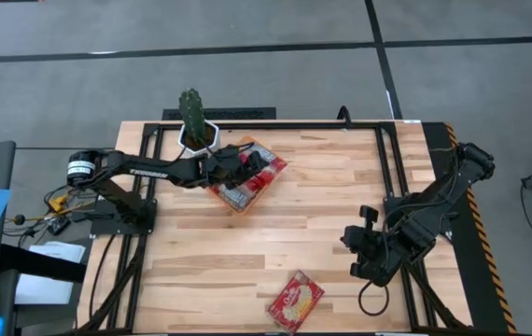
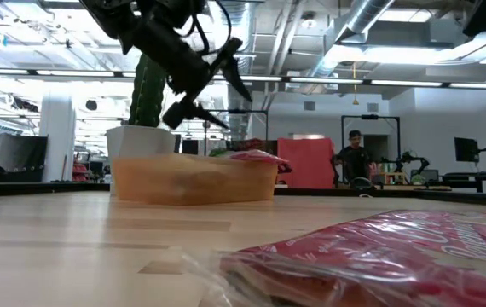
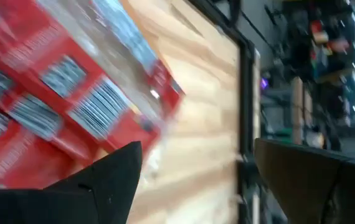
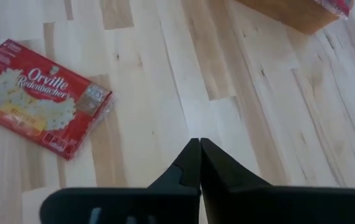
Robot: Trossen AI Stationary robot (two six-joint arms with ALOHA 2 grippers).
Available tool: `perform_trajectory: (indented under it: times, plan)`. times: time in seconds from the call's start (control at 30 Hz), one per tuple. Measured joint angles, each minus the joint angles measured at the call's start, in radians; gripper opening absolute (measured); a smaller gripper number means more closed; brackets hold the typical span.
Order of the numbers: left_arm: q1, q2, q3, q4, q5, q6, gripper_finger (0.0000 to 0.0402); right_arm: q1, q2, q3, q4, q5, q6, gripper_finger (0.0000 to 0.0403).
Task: Sort popcorn bags into baskets
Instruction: Put the popcorn bag into the orange bin
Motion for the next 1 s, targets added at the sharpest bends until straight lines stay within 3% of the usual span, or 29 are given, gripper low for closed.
perform_trajectory:
  times: [0.13,0.27,0.4,0.6,0.8,1.0]
  plan:
    - [-0.024,-0.054,0.000,0.024,0.071,0.047,0.0295,-0.026,0.000,-0.061,0.096,0.055,-0.030,0.0017]
    - [-0.054,-0.150,0.000,0.064,0.112,0.127,0.0295,-0.115,0.001,-0.147,0.304,0.036,-0.189,0.0016]
    - [-0.106,-0.265,0.000,0.075,0.064,0.227,0.0295,-0.257,0.001,-0.205,0.506,-0.050,-0.371,0.0016]
    - [-0.198,-0.383,0.000,0.035,-0.091,0.329,0.0295,-0.512,0.019,-0.224,0.748,-0.275,-0.646,0.0013]
    - [-0.279,-0.415,0.000,0.002,-0.142,0.352,0.0295,-0.750,0.151,-0.217,0.813,-0.484,-0.801,0.0013]
    - [-0.341,-0.415,0.000,-0.002,-0.177,0.345,0.0295,-0.872,0.324,-0.139,0.812,-0.512,-0.930,0.0017]
